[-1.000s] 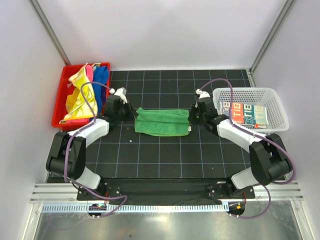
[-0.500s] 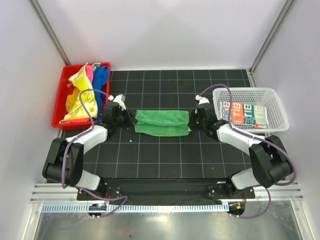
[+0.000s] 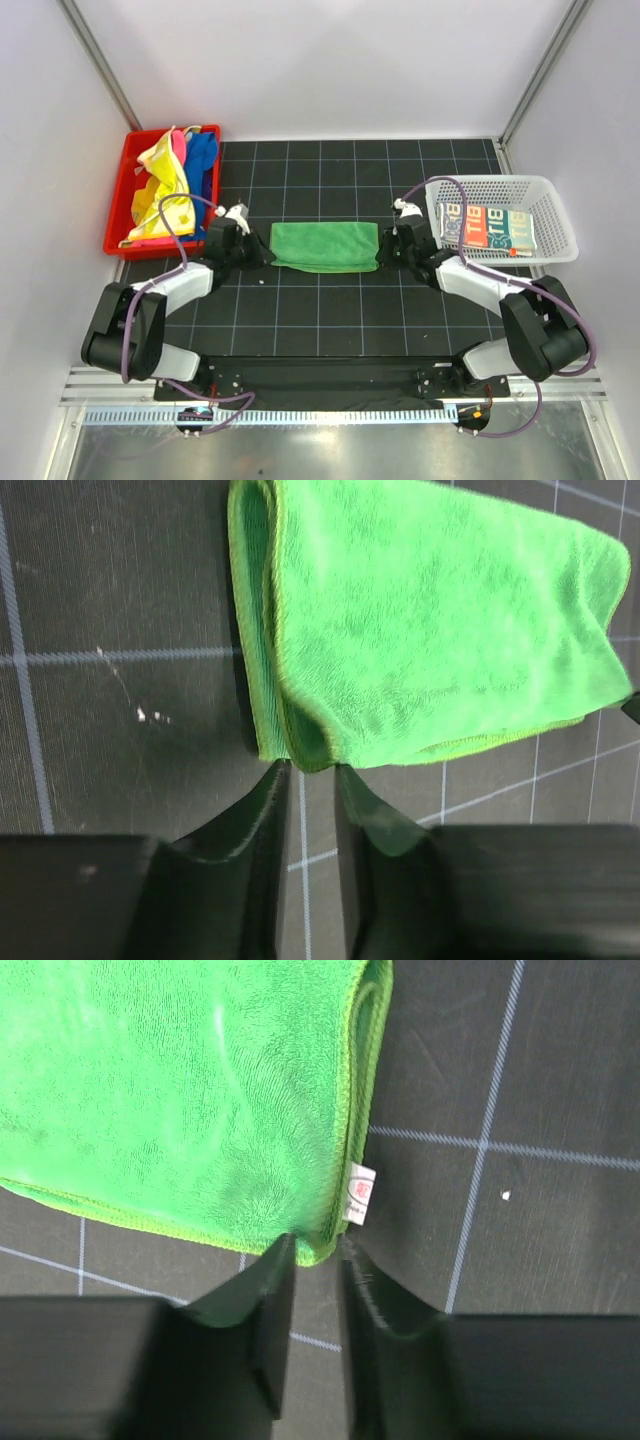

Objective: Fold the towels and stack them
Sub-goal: Fold the towel, then smooth out wrinkles on the folded towel

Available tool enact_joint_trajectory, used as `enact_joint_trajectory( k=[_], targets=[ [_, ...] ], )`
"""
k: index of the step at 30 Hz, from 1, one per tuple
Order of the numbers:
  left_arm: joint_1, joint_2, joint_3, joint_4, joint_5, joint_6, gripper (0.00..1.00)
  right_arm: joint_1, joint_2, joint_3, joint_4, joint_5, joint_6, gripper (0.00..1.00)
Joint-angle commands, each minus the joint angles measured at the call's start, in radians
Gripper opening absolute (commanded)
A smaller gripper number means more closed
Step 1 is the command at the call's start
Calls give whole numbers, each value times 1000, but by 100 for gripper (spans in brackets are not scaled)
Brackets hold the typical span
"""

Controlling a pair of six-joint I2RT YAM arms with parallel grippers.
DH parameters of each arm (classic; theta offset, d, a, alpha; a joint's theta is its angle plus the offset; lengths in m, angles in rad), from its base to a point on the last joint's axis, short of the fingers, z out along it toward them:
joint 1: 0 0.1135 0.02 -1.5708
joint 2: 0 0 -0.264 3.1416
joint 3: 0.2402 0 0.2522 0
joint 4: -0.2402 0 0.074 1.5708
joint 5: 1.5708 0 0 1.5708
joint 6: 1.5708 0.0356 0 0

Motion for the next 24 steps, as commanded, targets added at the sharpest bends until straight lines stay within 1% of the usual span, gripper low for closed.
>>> enact_joint_trajectory(
  k=[1,3,4,5,7,10,13,14,15,17,20,24],
  targets=[
    [4,-62,-22,47,28,-18,30,6,-71,-9,23,11,17,33],
    [3,-94,-25,26,18,-26,32,6,-91,-2,-3,14,23,36],
    [4,-130,-23,10,8,-27,32,6,-100,3,-10,15,29,42],
    [4,-149,-19,-22,-5,-29,32,6,-117,7,-40,11,30,44],
    [3,-193,1,-54,-42,-43,32,8,-131,27,-74,14,39,45],
    [-4,-207,49,-68,-57,-66,30,20,-116,75,-99,31,43,45],
    [-34,-152,136,-63,-48,-69,27,37,-61,133,-103,32,52,42],
    [-52,-95,161,-65,-47,-67,24,43,-44,147,-99,25,61,42],
    [-62,-68,185,-65,-45,-67,17,44,-10,167,-82,20,66,41],
    [-77,14,231,-65,-50,-78,12,47,31,188,-76,11,79,40],
    [-86,82,232,-62,-53,-87,7,46,96,189,-50,0,89,39],
    [-88,157,178,-54,-88,-81,2,46,136,118,-13,2,112,38]
  ],
)
